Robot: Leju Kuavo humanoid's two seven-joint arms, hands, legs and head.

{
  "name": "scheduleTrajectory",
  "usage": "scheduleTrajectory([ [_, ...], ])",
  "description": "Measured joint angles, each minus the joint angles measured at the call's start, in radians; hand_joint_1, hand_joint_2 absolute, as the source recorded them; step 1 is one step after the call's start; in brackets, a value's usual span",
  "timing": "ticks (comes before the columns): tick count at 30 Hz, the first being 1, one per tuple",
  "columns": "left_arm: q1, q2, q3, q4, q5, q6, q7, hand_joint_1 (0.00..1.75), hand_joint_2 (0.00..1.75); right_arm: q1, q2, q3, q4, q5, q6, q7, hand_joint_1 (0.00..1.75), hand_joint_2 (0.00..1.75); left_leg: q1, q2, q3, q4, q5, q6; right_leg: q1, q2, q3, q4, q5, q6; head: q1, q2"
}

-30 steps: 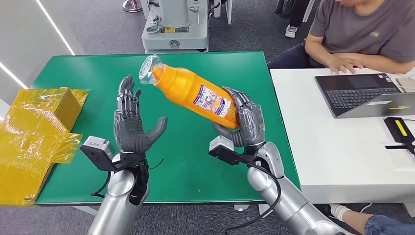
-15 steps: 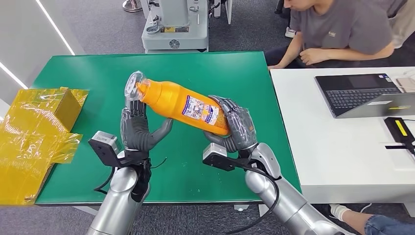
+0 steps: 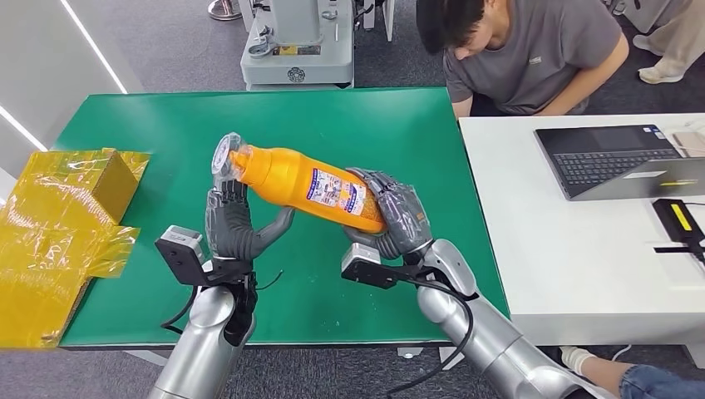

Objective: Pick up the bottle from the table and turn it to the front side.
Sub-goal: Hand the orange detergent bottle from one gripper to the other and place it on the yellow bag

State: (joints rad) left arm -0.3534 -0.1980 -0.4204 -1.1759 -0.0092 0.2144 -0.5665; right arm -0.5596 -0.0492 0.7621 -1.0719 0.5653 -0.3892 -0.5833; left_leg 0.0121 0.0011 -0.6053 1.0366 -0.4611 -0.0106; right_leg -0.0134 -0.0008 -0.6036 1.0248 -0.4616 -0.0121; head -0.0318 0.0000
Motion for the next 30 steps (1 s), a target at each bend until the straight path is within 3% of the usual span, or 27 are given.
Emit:
scheduleTrajectory([
  [18,0.021,0.007,0.000,0.002,-0.008,0.008,0.001,0.00,1.75,-0.028,-0.002,0.018,0.043,0.106,0.128,0.098,1.75,1.75,0.000,0.000,0.000,0.000,0.000,0.000,0.000,0.000,0.000,0.000,0.000,0.000,0.000,0.000],
  [30,0.021,0.006,0.000,0.002,-0.022,-0.007,0.014,0.00,1.75,-0.039,-0.002,0.018,0.065,0.251,0.019,0.144,1.75,1.75,0.000,0.000,0.000,0.000,0.000,0.000,0.000,0.000,0.000,0.000,0.000,0.000,0.000,0.000],
])
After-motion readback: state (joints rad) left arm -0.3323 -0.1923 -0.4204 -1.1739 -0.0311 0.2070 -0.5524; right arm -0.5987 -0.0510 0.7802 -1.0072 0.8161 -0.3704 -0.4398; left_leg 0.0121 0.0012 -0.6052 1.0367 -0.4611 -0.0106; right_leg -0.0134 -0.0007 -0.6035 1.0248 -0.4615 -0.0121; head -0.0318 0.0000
